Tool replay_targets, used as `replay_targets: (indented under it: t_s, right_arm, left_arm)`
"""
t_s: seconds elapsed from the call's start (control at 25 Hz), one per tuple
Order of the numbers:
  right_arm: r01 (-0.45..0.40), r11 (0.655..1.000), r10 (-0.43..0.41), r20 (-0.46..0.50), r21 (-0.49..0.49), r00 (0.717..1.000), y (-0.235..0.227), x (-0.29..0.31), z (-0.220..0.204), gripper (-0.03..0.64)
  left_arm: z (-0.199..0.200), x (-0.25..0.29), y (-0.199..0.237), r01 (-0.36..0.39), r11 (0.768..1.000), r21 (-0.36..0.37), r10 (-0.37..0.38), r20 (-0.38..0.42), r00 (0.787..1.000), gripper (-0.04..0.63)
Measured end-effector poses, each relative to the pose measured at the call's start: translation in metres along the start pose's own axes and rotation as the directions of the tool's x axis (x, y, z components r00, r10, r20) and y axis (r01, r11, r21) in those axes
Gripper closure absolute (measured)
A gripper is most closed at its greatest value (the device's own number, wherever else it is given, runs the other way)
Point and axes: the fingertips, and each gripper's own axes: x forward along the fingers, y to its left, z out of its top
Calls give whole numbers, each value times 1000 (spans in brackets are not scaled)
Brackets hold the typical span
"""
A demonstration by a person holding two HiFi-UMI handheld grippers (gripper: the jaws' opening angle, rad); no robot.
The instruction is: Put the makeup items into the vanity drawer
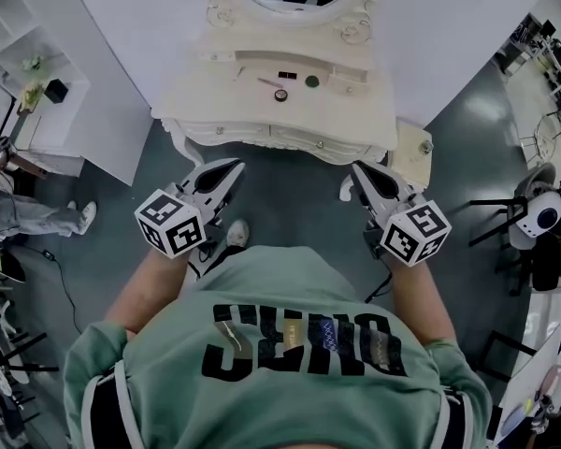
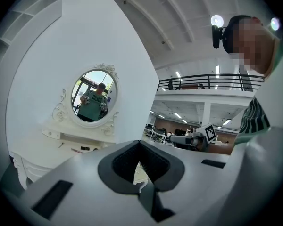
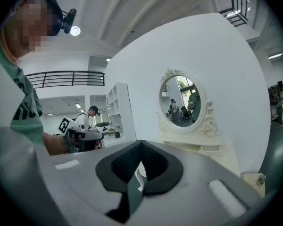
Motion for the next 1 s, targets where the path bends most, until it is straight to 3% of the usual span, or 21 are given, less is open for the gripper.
replay_targets:
  t_s: [0.24, 0.6, 0.88, 1.0]
  right_arm:
    - [0, 1000, 1, 47, -20, 999, -34, 91, 19, 607]
    - [93, 996, -93, 76, 7, 993, -101, 217, 65, 607]
    - [105, 994, -106, 21, 42, 994, -172, 246, 63, 607]
    - [67, 996, -68, 18, 54, 998, -210, 251, 65, 607]
  left_arm:
    - [25, 45, 98, 40, 999, 16, -40, -9, 999, 591]
    - [98, 135, 231, 176, 981, 76, -168, -100, 981, 591]
    - [95, 207, 278, 162, 985, 60, -153, -132, 979, 591]
    - [86, 241, 288, 112, 990, 92, -97, -154, 983, 591]
